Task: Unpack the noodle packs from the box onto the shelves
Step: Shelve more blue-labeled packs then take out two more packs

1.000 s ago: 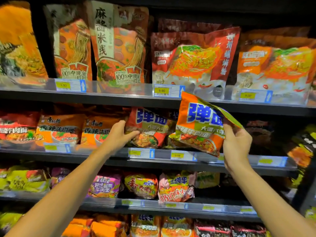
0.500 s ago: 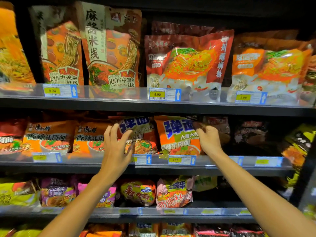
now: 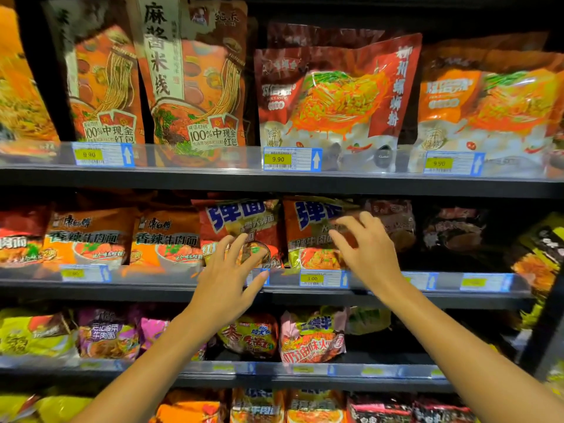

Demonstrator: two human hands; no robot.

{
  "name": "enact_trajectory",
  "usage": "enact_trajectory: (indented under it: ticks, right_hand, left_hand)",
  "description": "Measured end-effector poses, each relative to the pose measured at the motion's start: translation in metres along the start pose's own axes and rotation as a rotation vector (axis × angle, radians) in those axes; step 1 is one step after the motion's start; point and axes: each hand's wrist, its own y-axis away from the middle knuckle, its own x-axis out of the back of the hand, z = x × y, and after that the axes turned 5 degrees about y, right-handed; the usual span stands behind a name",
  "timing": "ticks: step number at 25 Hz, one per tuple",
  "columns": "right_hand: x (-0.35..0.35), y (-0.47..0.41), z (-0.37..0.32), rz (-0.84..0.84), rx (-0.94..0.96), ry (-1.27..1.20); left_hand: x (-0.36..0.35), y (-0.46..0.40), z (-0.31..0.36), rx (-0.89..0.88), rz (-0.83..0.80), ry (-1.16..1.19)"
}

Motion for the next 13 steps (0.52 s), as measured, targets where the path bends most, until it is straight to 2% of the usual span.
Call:
enact_trajectory:
  ticks: [2, 5, 6, 9, 13]
  right_hand:
    - [0.000, 0.018, -0.004, -0.109, 0.127, 0.079]
    - [-0.003, 0.030, -0.012, -0.465, 0.118, 0.177]
    - [-0.005, 0.030, -0.013, -0.510, 0.127, 0.192]
    - [-0.011, 0.025, -0.011, -0.510, 0.158, 0.201]
    - [-0.018, 0.023, -0.005, -0.504, 0.192, 0.202]
  left_hand:
    - [0.000, 0.002, 0.007, 0.008, -0.059, -0.052]
    - [0.000, 0.000, 0.008, 0.011, -0.125, -0.061]
    - [0.001, -0.002, 0.003, 0.010, -0.144, -0.019]
    - [0.004, -0.006, -0.013, -0.016, -0.229, 0.081]
    - [0.011, -0.009, -0.007, -0.030, -0.266, 0.031]
